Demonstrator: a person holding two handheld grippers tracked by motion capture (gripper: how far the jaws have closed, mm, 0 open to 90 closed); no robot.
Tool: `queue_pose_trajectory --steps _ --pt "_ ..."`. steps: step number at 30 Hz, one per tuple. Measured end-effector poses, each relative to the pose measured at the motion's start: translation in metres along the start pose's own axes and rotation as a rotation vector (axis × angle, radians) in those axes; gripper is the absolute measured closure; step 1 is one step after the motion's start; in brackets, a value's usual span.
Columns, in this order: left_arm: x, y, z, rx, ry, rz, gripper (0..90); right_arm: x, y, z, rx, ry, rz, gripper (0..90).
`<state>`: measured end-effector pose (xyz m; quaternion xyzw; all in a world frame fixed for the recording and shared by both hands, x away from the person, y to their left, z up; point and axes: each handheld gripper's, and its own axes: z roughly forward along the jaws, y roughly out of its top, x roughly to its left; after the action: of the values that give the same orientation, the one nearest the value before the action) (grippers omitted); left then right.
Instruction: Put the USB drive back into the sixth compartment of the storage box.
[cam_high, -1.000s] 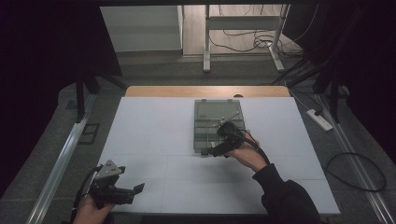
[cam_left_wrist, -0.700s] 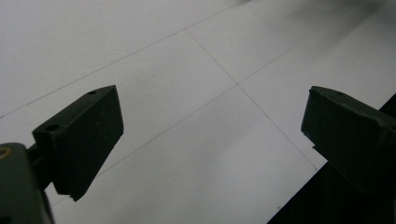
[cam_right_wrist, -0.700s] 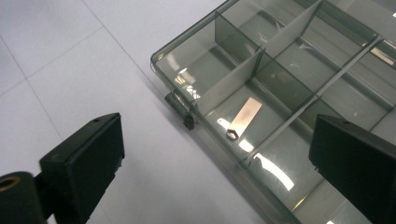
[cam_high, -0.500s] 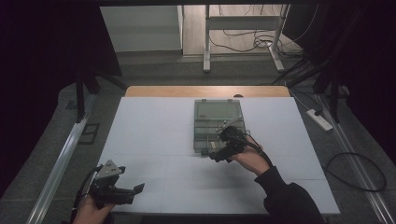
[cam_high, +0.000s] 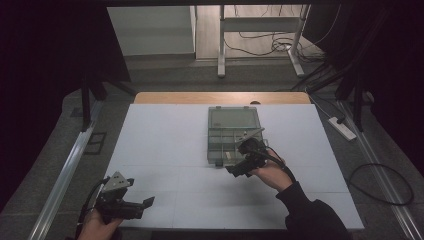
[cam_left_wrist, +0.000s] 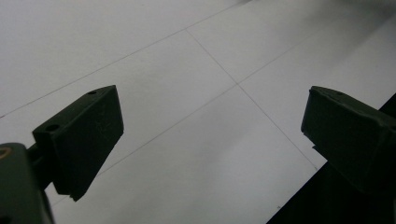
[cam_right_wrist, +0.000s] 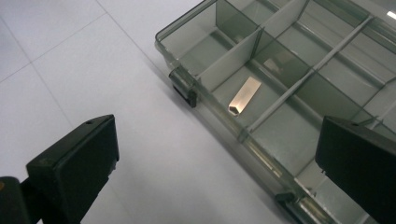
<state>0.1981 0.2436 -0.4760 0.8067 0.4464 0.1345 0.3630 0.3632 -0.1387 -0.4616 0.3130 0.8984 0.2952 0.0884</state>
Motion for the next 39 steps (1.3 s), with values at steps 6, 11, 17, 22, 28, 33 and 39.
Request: queue_pose_trajectory --steps 6,11,17,22,28,33,39 --pt "0.0 0.0 0.0 0.001 0.001 0.001 5.4 0.003 -0.008 -0.006 -0.005 0.002 -0.004 0.0" --pt "0.0 0.0 0.0 0.001 0.001 0.0 5.4 0.004 -0.016 -0.011 -0.008 -0.004 -0.017 0.0" --pt "0.0 0.0 0.0 0.001 0.001 0.0 5.4 0.005 -0.024 -0.017 -0.019 -0.009 -0.011 0.0" --pt "0.0 0.0 0.0 0.001 0.001 0.0 5.4 0.006 -0.029 -0.023 -0.03 -0.004 0.004 0.0" --pt "0.0 0.0 0.0 0.0 0.001 -0.002 5.4 0.006 -0.037 -0.029 -0.036 0.003 0.008 0.0" --pt "0.0 0.0 0.0 -0.002 -0.003 -0.006 5.3 0.006 -0.042 -0.034 -0.039 -0.003 0.011 0.0" --pt "0.001 0.0 0.0 -0.003 -0.006 -0.006 5.2 0.006 -0.049 -0.042 -0.048 -0.013 0.022 0.0"
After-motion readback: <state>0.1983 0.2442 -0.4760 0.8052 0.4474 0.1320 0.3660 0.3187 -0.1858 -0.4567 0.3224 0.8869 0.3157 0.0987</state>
